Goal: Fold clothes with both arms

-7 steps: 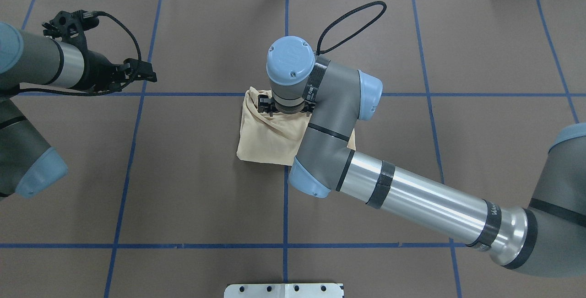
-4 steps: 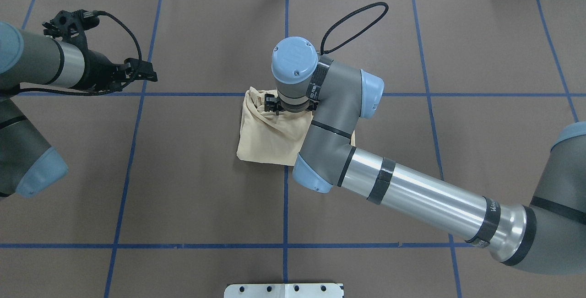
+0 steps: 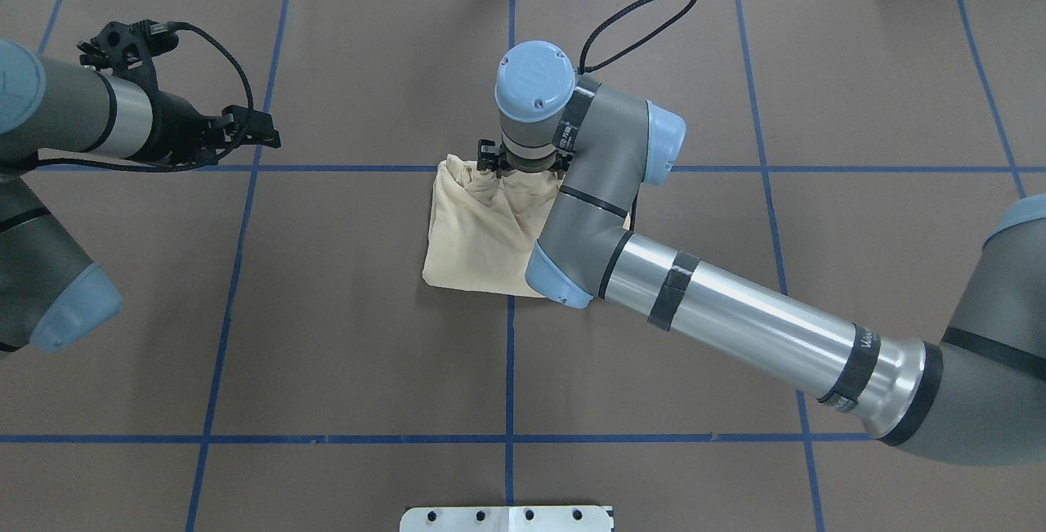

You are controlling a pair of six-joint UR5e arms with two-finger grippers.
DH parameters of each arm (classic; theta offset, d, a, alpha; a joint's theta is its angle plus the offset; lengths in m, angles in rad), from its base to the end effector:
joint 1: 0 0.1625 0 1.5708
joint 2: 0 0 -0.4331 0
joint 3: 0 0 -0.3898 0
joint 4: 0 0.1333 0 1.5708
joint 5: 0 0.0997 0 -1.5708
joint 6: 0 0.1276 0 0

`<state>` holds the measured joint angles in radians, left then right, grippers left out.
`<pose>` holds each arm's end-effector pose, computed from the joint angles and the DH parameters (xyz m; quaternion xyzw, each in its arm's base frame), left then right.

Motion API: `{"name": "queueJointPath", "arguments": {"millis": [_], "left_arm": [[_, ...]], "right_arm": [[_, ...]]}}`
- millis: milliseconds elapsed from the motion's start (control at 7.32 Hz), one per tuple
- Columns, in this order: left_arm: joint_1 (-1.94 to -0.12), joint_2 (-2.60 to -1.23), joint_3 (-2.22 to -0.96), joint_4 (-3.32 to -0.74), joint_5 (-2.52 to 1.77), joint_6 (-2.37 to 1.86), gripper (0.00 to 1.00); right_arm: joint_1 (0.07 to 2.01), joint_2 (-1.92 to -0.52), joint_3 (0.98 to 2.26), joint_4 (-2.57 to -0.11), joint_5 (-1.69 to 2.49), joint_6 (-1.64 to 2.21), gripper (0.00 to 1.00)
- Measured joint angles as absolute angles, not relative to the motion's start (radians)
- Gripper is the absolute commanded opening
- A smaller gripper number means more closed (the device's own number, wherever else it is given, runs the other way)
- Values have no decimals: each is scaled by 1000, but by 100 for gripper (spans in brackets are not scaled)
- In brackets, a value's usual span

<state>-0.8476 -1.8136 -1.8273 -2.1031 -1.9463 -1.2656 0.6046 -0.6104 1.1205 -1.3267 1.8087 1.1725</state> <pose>0.3318 -0.5066 0.3716 0.1280 0.4948 -0.1402 0.8480 -0.6428 -0.5696 0.2425 0.0790 -0.3736 0.0516 0.9228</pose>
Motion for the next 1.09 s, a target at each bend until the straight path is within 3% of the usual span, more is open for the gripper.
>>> {"name": "queueJointPath", "arguments": {"millis": [683,1093], "left_arm": [[-845,-1819,-1822,-2104,-1946,-1266,100],[-845,-1819,-1821,-2103,-1945,-1266,100]], "right_arm": [[644,-599,1099,-1324,1835,1122,100],[646,-673,1203,-1329,1929,1105,100]]}}
